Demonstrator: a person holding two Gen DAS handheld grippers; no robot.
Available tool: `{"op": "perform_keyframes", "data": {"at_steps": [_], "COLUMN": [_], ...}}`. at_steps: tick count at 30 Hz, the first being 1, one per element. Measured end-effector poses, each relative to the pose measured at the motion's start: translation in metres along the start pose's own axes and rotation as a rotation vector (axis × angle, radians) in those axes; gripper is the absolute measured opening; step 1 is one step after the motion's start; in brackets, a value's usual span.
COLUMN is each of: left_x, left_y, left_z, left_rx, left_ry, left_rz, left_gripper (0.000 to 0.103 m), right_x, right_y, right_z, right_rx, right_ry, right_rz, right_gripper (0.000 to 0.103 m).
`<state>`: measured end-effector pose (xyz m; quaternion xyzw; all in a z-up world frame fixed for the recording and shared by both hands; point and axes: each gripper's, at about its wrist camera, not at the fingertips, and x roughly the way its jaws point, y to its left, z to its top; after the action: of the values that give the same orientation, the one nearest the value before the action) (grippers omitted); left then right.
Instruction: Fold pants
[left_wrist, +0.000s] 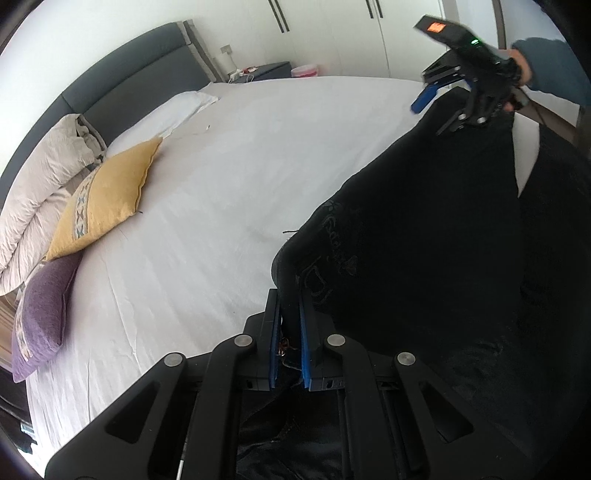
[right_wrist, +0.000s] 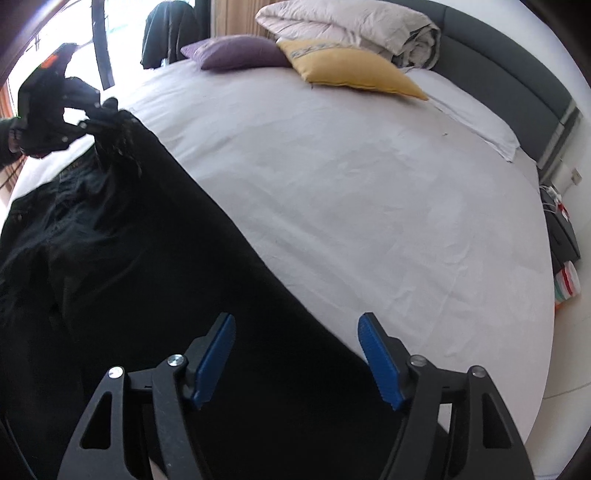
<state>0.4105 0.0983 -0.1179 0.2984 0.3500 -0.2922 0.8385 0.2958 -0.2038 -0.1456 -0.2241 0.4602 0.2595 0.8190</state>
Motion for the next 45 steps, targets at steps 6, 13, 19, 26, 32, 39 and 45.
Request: {"op": "perform_keyframes", "data": {"at_steps": [6,13,19,26,32,39,45], "left_x": [-0.013,-0.023,-0.053,-0.107,-0.153,-0.188,-0.203], "left_y": [-0.005,-0.01,-0.026,-0.065,-0.125,-0.187,-0.237], "left_z": [-0.002,-0.003,-0.009,-0.029,-0.068,-0.122,-0.17], "left_rx": [0.003,-0.001,-0.008,-0.04,-0.044,-0.089,-0.119], "left_ry": [-0.017,-0.034,-0.05,-0.091,-0.102,-0.08,-0.055], "left_rz": [-0.005,0.002,0.018,0.028,0.039,0.045,0.059], "left_gripper": [0.008,0.007,0.007,0.006,0.006,0.006,0.006], "right_x": [0.022,-0.001,-0.041,-0.091,-0.129,-0.15,-0.136], "right_y": [-0.004,0.003,0.028,0.08,0.132,0.192,0.239], "right_z": [0.006,0.002,-0.001,-0.023,-0.056,-0.088,-0.116], "right_rx": [-0.03,-0.056,-0.108,-0.125,-0.093,-0.061,-0.046], "right_ry": [0.1,0.093,0.039,-0.016,-0.066,-0.092,-0.041], "right_rz": [0.033,0.007,-0.072,-0.143,-0.188,-0.219,-0.255], "right_gripper": [0.027,0.008,0.005,0.004,0.003,0.003,0.003]}}
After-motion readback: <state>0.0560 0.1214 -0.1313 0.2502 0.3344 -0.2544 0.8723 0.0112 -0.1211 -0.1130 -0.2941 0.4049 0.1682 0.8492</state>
